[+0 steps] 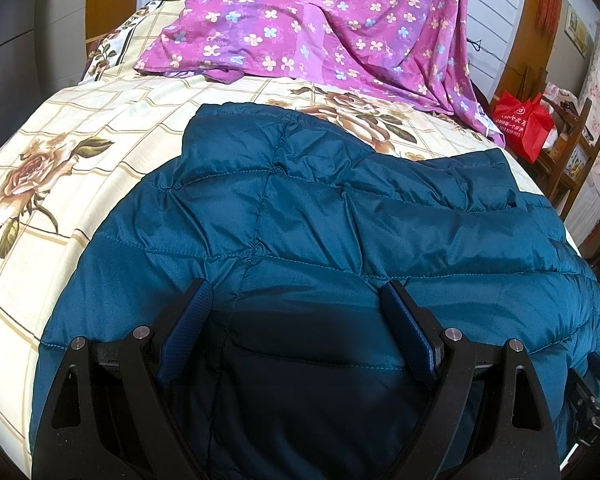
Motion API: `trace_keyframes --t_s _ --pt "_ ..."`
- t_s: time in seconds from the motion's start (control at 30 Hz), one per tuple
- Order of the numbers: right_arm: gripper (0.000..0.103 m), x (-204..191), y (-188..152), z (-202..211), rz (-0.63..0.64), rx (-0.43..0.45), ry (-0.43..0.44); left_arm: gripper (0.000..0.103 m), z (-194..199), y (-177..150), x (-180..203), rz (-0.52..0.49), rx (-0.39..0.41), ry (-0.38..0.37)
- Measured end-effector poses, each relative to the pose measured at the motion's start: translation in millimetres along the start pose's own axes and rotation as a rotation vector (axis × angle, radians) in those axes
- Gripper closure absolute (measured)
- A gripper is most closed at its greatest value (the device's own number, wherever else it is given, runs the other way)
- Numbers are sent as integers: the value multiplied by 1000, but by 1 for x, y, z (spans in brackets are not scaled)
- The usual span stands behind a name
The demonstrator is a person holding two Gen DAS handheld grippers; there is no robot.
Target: Fold large clothes
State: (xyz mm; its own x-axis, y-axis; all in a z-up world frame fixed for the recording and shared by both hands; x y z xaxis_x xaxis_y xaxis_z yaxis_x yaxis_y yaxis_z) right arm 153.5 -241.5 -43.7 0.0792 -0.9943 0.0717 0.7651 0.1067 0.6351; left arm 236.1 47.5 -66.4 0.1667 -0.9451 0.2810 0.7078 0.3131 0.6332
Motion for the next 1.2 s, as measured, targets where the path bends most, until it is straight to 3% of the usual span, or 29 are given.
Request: trace_keyframes --t_s 0.63,0.7,0.77,0.83,0.93,1.0,1.13,1.2 --pt "0 3 2 2 -13 0 25 16 4 6 -2 14 -25 -23" --pt "2 8 8 13 -16 54 44 16 12 13 -7 41 -19 -21" --pt "2 14 16 35 3 181 26 16 30 23 -17 82 50 -27" --pt "2 19 21 44 39 234 3 16 35 29 -27 108 75 -15" --pt "2 33 18 20 28 139 11 16 9 21 -37 72 -46 37" --pt "2 41 8 -10 -15 5 83 16 6 18 -35 18 -37 51" --pt "1 57 10 -9 -55 23 133 16 13 21 -42 29 -33 34" --pt "1 69 13 7 -75 88 127 16 23 27 -56 73 -8 24"
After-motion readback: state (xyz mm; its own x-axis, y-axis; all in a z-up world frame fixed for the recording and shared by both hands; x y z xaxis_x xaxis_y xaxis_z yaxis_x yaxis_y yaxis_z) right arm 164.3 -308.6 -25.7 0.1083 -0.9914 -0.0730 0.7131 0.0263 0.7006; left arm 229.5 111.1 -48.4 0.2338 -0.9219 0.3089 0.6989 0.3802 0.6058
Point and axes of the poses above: each gripper's, at about its wrist camera, not at the fingertips, and z roughly against the way its jaws point, x to its right, y to its top, the point moved 3 cm from there along -z, roughly the way its jaws point, and after that the axes turned 10 degrees about z, right-handed, at the moved point
